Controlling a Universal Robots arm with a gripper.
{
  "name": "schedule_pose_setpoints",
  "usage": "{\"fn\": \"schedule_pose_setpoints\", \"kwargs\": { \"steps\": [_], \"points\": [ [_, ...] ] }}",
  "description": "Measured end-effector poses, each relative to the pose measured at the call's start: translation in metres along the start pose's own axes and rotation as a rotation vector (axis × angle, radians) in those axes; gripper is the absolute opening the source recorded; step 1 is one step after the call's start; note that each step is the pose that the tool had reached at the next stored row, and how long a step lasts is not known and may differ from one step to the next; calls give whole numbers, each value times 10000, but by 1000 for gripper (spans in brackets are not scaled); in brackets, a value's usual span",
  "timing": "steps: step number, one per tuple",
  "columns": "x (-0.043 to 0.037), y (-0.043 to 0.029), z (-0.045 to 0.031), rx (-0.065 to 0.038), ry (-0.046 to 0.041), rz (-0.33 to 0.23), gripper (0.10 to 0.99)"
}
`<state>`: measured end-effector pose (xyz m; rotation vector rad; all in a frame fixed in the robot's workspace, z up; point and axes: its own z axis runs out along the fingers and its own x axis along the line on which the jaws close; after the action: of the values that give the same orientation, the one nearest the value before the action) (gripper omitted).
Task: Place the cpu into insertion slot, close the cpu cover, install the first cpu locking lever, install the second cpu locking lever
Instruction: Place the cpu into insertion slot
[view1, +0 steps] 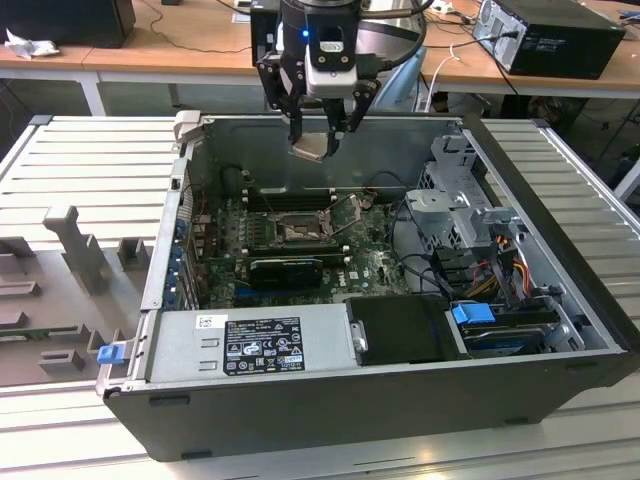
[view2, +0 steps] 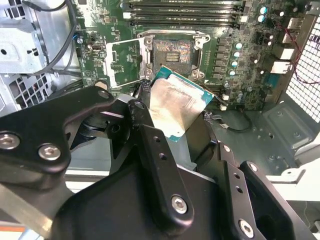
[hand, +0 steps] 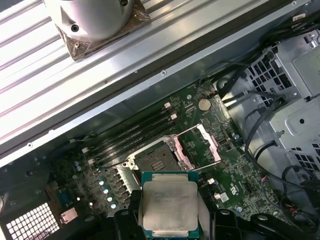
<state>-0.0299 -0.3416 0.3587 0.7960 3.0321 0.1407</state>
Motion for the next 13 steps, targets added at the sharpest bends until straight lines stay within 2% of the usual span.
{"fn": "schedule_pose_setpoints", "kwargs": {
  "steps": [2,9,13],
  "points": [
    [0,0,3,-2,-11,113,529],
    [0,-1,16,-15,-140,1493,529],
    [0,-1,24,-23,-192,2061,529]
  ]
}}
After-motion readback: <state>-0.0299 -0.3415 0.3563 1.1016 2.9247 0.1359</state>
